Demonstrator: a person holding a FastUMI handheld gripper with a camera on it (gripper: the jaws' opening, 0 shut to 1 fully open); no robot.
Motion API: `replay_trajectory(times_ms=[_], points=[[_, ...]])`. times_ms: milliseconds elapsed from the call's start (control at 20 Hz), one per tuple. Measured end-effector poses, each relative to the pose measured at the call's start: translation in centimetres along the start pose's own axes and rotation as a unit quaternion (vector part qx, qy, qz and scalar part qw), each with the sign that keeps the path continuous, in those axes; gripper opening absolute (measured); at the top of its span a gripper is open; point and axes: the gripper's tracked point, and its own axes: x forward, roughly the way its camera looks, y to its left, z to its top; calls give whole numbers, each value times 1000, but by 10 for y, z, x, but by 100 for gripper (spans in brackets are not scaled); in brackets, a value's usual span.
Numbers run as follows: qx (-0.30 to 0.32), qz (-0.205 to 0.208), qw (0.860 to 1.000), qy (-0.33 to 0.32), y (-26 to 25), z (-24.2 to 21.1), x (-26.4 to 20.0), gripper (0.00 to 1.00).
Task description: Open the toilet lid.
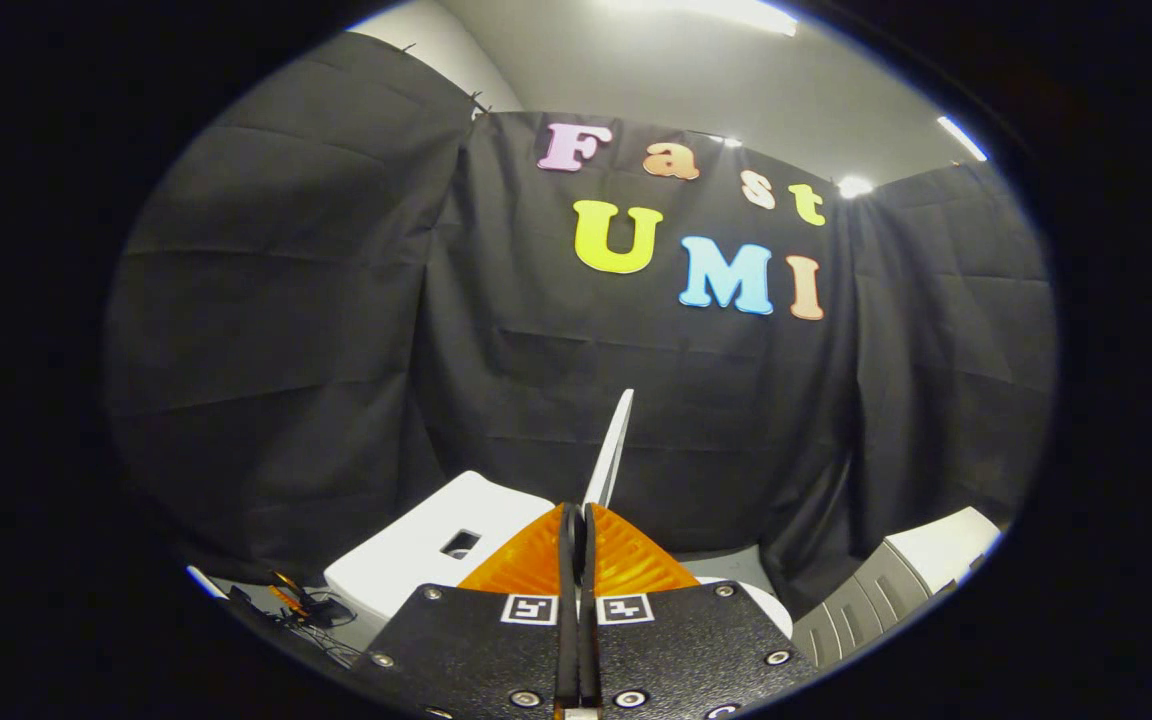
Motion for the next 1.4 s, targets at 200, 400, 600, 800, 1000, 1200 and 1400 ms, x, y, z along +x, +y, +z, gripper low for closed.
replay_trajectory(times_ms=[200, 400, 600, 800, 1000, 1200, 1400], points=[[14, 37, 999, -13, 28, 0, -1, 0], [8, 61, 998, -16, 50, 3, 6, 0], [5, 87, 996, -15, 70, 2, 10, 0], [29, 121, 992, -19, 87, 1, 16, 0], [-3, 140, 990, -20, 96, 5, 18, 0], [-11, 153, 988, -5, 96, 2, 19, 1], [-33, 149, 988, 4, 78, 1, 12, 32]])
